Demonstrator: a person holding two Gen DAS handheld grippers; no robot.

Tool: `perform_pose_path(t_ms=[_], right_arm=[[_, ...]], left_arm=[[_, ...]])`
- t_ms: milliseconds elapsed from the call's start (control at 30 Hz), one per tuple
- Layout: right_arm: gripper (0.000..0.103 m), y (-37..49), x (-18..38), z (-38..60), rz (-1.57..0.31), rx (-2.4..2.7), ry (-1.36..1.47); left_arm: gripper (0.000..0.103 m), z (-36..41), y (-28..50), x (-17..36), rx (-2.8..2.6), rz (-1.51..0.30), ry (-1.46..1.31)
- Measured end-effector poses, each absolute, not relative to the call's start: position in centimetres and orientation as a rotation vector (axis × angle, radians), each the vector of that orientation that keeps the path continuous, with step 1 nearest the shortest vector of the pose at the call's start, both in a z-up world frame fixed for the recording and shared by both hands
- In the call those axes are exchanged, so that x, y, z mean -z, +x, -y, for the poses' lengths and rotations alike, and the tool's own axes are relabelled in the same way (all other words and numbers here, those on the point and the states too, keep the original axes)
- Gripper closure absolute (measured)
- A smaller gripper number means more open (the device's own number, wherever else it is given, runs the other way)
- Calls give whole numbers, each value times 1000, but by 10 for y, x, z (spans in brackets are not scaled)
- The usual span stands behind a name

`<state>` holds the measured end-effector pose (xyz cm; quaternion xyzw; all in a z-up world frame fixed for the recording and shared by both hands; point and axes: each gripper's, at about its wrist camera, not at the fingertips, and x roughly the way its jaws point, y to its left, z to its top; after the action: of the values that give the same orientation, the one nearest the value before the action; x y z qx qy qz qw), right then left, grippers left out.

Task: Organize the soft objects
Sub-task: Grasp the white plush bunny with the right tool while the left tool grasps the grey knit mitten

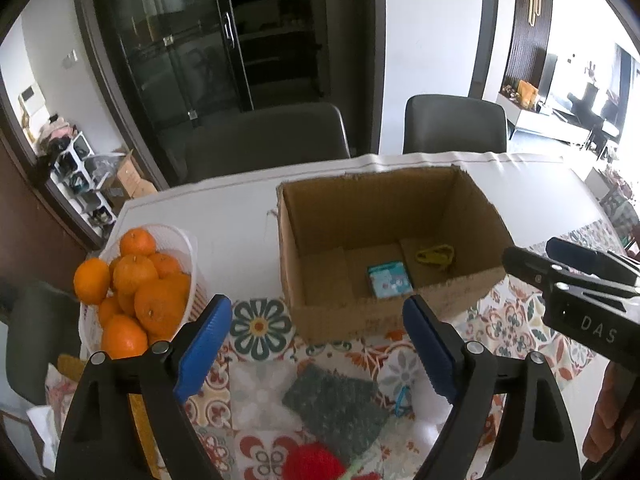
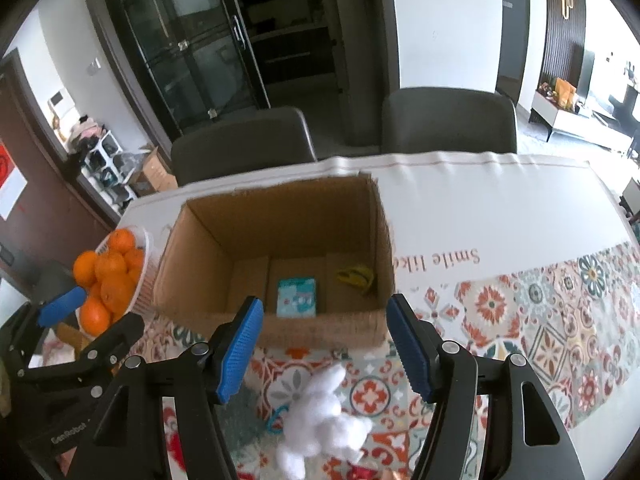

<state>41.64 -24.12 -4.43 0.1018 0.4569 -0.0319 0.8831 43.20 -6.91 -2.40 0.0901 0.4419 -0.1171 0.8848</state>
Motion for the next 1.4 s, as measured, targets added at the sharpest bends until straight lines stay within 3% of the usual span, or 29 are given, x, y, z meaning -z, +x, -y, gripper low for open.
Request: perform_pose_path(t_ms=[1400], right_arm=[[38, 382, 178, 222, -1356, -1, 265]], left_arm=[[14, 65, 411, 170, 299, -1371, 52]])
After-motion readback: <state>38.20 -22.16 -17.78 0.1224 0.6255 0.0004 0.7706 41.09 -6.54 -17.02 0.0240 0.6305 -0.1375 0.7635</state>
